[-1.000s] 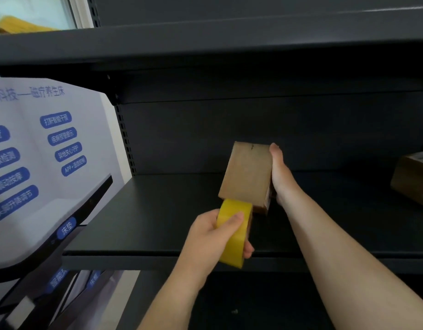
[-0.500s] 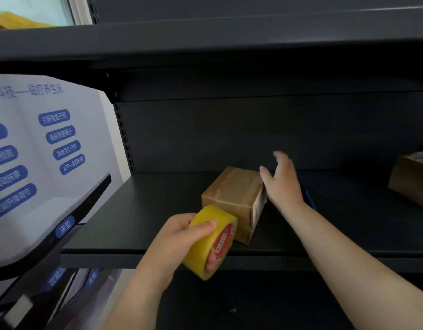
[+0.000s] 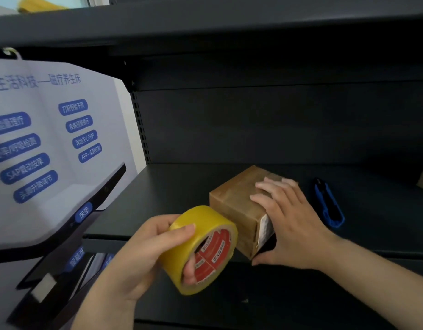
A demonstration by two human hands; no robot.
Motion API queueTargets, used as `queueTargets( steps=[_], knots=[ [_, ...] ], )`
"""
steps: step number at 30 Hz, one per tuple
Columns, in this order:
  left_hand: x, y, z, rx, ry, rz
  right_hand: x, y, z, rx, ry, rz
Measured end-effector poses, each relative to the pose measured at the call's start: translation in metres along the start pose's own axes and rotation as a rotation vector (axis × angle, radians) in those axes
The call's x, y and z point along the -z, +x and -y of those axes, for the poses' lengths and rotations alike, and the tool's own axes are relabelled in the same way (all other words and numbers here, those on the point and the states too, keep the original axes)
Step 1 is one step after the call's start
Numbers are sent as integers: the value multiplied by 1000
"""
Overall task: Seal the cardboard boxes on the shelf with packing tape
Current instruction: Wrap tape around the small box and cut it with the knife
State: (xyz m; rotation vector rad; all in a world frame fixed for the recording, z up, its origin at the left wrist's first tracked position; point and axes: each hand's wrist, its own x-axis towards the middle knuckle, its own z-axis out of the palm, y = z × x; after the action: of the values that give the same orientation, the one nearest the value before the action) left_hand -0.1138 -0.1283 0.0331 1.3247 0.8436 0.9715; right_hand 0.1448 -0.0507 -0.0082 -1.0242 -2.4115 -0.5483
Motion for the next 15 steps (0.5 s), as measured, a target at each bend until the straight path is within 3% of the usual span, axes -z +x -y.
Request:
queueTargets(
  steps=[3,5,10,15],
  knots=[
    [13,-6,-3,-25,-19,100,-7,-2,8,46,-41,-141],
    [13,-5,-6,-22,2,120,-3,3,4,57,-78,-132],
    [-6,5,-14,41,109,-189,23,21,-19,-494,292,-133],
    [-32,28,-21,-27,217,-285,10,28,-30,-746,561,-132]
  ],
)
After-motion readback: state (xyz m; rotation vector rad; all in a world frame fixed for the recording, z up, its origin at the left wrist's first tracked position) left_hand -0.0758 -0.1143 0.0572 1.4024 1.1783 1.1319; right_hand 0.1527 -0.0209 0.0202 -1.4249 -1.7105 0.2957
